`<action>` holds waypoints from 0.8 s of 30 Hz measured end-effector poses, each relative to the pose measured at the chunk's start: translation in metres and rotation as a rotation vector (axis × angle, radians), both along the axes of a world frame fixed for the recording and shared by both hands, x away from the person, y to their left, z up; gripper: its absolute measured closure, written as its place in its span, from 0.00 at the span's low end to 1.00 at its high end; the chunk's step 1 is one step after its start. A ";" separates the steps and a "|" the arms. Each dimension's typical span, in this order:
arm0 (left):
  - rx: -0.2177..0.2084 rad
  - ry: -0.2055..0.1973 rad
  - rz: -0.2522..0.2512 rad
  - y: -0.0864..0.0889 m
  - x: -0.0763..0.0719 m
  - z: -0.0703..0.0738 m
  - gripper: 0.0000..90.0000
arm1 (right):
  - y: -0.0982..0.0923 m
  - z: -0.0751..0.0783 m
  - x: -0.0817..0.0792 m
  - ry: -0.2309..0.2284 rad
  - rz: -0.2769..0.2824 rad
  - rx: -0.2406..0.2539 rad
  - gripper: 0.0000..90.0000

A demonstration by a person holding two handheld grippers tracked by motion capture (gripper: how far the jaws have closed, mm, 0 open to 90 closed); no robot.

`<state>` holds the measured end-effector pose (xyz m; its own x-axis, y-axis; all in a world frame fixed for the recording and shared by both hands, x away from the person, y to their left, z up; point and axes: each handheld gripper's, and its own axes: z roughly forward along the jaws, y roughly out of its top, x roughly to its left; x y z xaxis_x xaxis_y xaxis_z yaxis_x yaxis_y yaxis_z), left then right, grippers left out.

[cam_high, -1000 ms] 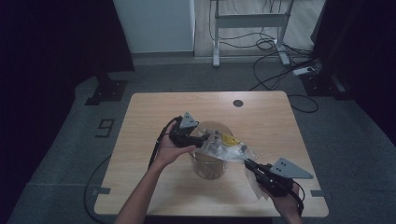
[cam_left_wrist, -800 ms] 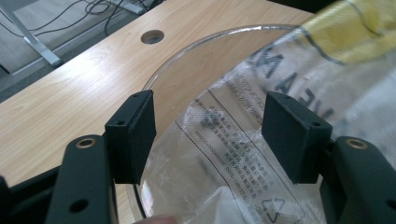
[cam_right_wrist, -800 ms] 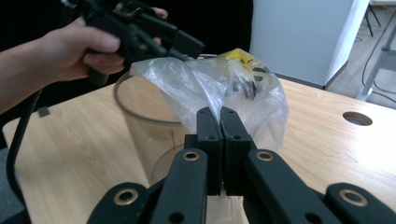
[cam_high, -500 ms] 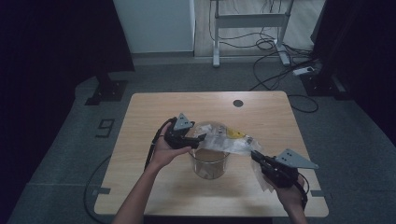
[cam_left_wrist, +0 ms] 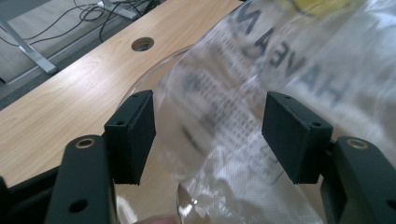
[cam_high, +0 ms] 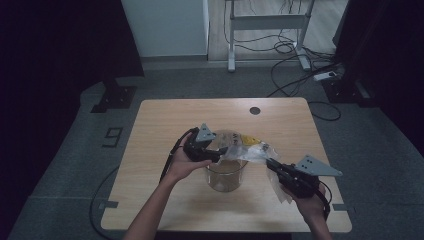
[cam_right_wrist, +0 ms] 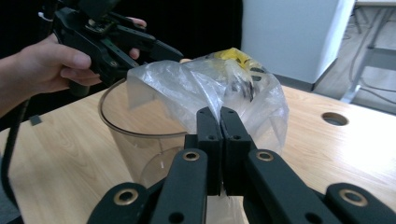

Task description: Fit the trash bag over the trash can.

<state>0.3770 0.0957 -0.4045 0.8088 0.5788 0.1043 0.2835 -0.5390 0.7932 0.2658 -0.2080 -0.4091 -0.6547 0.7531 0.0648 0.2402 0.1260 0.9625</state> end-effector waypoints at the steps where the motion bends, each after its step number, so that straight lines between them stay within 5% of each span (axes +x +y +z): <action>1: -0.012 0.009 0.001 0.003 0.000 0.000 0.39 | 0.004 0.001 0.005 0.012 0.007 -0.003 0.98; 8: -0.056 0.019 0.010 0.015 -0.002 0.002 0.38 | 0.014 0.004 0.018 0.037 0.017 -0.024 0.98; 11: -0.113 0.008 0.012 0.024 -0.006 0.008 0.38 | 0.017 0.003 0.023 0.053 0.024 -0.033 0.97; 24: -0.142 -0.029 -0.027 0.032 -0.020 0.018 0.39 | 0.022 0.000 0.037 0.067 0.028 -0.010 0.97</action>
